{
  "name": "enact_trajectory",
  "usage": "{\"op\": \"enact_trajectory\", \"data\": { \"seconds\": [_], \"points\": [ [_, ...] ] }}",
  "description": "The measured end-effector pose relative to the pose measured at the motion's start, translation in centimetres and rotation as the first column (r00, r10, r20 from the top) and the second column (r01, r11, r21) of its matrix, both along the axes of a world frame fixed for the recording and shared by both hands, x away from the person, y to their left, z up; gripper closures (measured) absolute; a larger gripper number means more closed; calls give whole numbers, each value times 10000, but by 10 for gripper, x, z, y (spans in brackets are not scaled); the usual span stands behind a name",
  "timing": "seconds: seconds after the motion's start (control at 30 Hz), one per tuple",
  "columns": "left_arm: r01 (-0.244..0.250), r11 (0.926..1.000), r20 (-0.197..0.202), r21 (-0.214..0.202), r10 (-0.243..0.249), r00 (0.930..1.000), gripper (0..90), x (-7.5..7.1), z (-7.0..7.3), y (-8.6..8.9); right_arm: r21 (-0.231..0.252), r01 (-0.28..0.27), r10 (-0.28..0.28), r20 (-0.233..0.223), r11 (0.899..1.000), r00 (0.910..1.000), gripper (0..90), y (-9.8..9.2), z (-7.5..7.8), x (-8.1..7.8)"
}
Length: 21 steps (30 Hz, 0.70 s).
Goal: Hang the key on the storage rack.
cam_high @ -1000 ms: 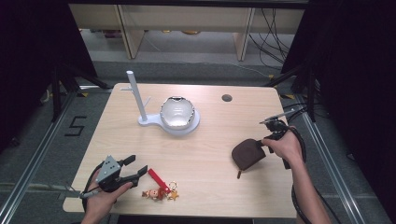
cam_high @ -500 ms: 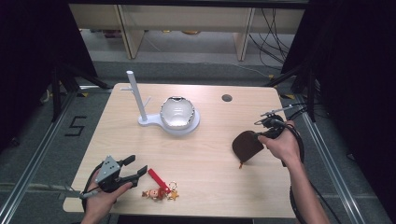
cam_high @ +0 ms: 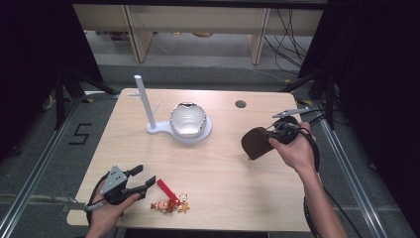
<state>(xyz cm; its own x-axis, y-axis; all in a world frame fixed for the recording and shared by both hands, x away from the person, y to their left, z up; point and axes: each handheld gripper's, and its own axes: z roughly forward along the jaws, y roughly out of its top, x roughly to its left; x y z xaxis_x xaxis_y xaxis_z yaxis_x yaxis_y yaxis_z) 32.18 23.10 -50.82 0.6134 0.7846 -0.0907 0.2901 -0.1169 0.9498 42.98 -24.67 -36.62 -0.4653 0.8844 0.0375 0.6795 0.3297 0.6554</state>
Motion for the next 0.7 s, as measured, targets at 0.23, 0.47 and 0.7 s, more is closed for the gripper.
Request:
{"op": "enact_trajectory", "data": {
  "seconds": [0.23,0.47,0.7],
  "points": [
    [-115,9999,-39,72,115,9999,332,-1,0,1,167,-252,244,480,9995,9985,882,8,9,1],
    [-52,10000,-3,-43,52,10000,332,0,-1,1,265,-426,412,536,9987,9977,882,19,16,4],
    [-114,9999,-36,83,115,9999,332,-2,0,2,410,-630,596,790,9972,9951,882,28,20,8]
  ]
}}
